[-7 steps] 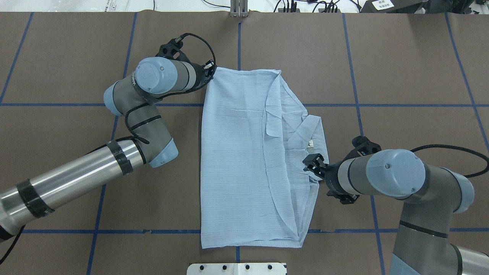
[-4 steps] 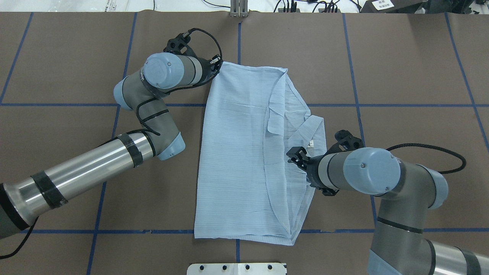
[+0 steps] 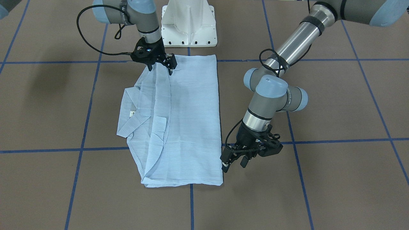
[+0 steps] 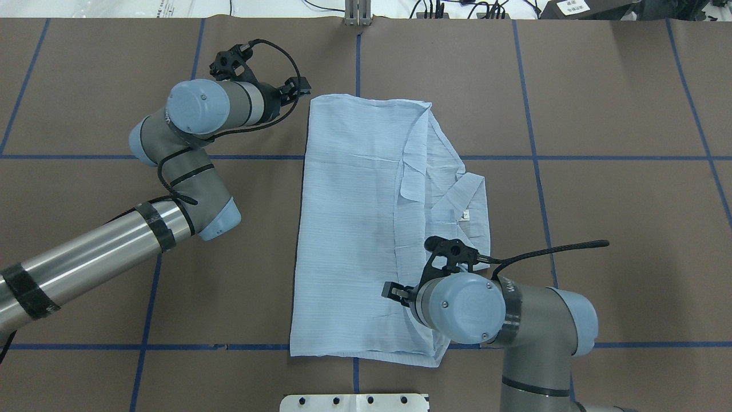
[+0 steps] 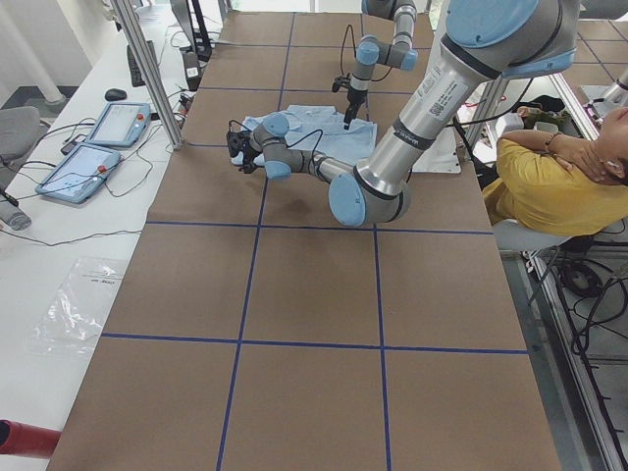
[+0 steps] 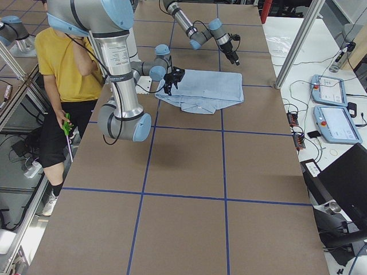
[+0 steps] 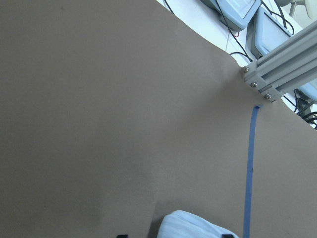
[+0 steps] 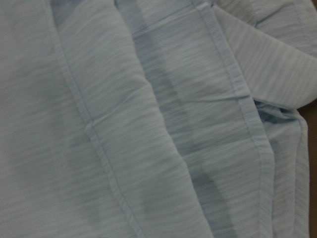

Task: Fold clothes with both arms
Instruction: 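Release the shirt with the right gripper and move it to the hem nearest the robot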

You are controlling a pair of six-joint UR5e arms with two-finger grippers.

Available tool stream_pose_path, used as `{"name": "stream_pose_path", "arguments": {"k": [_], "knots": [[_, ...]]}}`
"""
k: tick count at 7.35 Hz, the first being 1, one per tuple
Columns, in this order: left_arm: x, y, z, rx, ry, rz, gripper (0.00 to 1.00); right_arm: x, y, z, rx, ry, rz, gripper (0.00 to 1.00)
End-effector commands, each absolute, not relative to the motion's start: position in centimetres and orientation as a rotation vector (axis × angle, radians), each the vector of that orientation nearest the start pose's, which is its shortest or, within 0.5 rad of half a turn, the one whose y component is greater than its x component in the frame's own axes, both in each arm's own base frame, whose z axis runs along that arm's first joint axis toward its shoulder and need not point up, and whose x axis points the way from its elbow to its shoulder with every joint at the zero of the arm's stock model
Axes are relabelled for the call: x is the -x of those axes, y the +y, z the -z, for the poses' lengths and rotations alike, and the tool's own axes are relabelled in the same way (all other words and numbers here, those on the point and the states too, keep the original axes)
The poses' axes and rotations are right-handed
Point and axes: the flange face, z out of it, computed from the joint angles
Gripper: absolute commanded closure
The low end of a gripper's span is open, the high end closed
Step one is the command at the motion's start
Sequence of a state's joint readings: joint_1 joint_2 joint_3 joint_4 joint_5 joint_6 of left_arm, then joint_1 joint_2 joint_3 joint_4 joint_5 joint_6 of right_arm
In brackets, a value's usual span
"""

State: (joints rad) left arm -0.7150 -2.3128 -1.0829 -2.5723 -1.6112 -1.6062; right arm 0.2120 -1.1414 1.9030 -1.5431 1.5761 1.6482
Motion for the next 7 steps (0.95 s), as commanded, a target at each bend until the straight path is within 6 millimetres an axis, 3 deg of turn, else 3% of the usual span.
{"name": "stream_pose_path", "arguments": {"k": [1,3,4,6,7], "knots": [[-50.8,-61.4,-31.6,-0.399,1.225,0.617,0.00,57.7,-23.1,-27.4,-0.148,-0.671,-0.027,0.00],[-50.8,-61.4,-31.5,-0.397,1.228,0.621,0.00,57.7,-22.5,-29.6,-0.176,-0.571,0.095,0.00],[-50.8,-61.4,-31.5,-0.396,1.228,0.621,0.00,57.1,-23.2,-30.3,-0.181,-0.518,0.134,0.00],[-50.9,-61.3,-31.6,-0.395,1.229,0.621,0.00,52.0,-23.9,-32.8,-0.193,-0.494,0.189,0.00],[-50.8,-61.2,-31.8,-0.395,1.230,0.620,0.00,49.5,-23.4,-35.1,-0.185,-0.466,0.198,0.00]]}}
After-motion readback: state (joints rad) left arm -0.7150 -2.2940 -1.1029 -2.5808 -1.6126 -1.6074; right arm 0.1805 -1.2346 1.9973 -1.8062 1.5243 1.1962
